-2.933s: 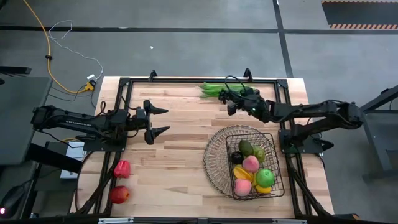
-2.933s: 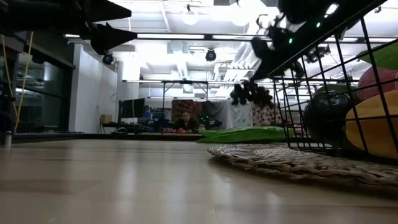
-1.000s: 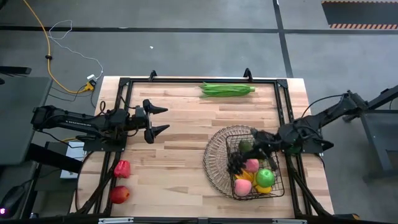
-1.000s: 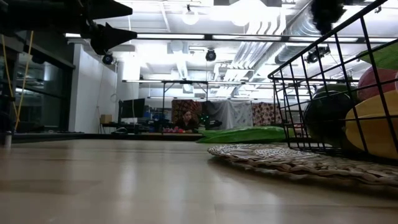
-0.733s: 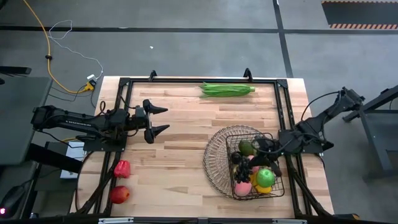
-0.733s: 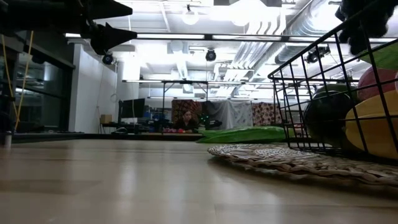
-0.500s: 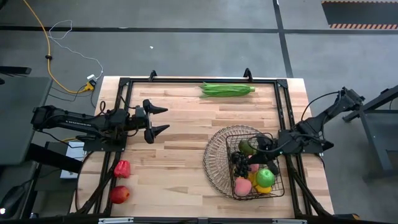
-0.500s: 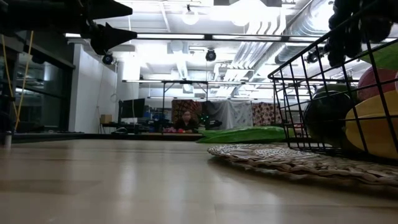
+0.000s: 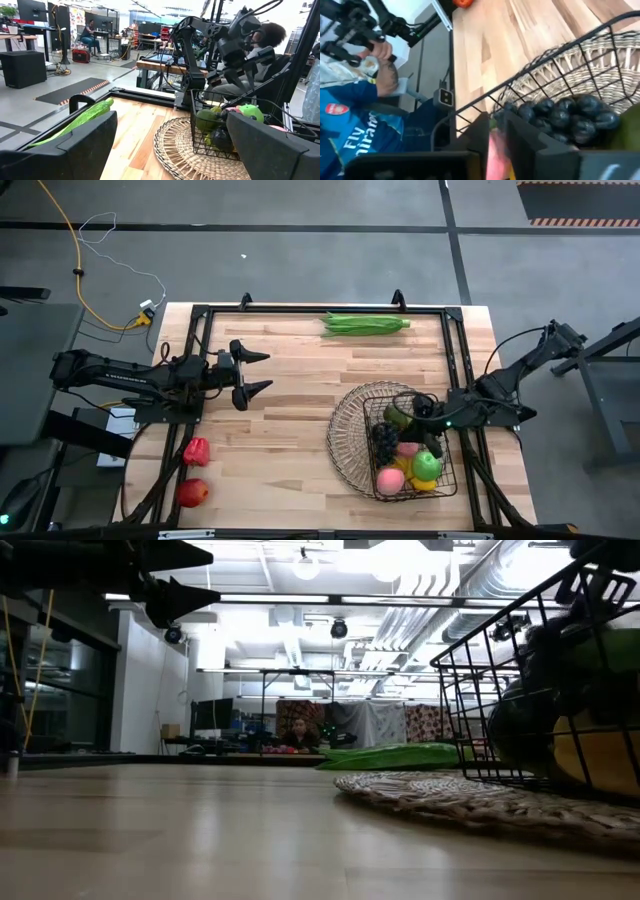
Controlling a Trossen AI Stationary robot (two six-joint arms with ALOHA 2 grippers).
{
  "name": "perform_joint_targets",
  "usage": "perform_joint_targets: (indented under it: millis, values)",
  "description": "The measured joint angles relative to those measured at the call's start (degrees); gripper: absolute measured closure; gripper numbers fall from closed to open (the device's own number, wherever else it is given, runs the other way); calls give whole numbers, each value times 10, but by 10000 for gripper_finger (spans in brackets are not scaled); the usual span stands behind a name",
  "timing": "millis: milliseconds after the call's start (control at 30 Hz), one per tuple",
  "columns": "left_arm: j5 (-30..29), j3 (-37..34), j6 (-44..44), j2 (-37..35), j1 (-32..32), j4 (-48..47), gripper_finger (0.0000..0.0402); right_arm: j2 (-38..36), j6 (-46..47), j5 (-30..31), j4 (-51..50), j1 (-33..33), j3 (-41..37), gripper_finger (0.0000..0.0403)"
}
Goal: Build produce basket
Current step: Put the grapes into the wire basket, then put the bell pepper into the wire basket
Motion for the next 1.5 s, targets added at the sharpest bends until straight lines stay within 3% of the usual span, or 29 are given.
perform_joint_targets:
  millis: [200, 367, 533, 667, 867, 1133, 1267, 1500]
  values:
    - [0, 0, 0, 0, 0, 0, 35, 20, -25, 2, 8, -4, 0, 291]
    - [0, 0, 0, 0, 0, 0, 35, 21, -151, 62, 69, -37, 0, 275]
    - [0, 0, 0, 0, 0, 0, 35, 21, -281, 149, 100, -114, 0, 274]
    - [0, 0, 0, 0, 0, 0, 35, 21, -320, 172, 79, -200, -2, 274]
    - [0, 0, 0, 0, 0, 0, 35, 21, -323, 86, 107, -334, -60, 274]
    - [0, 0, 5, 0, 0, 2, 35, 44, -386, -55, 475, -448, -173, 274]
    - [0, 0, 5, 0, 0, 2, 35, 67, -397, -106, 547, -465, -181, 274]
    - [0, 0, 10, 0, 0, 2, 35, 97, -399, -110, 566, -456, -181, 274]
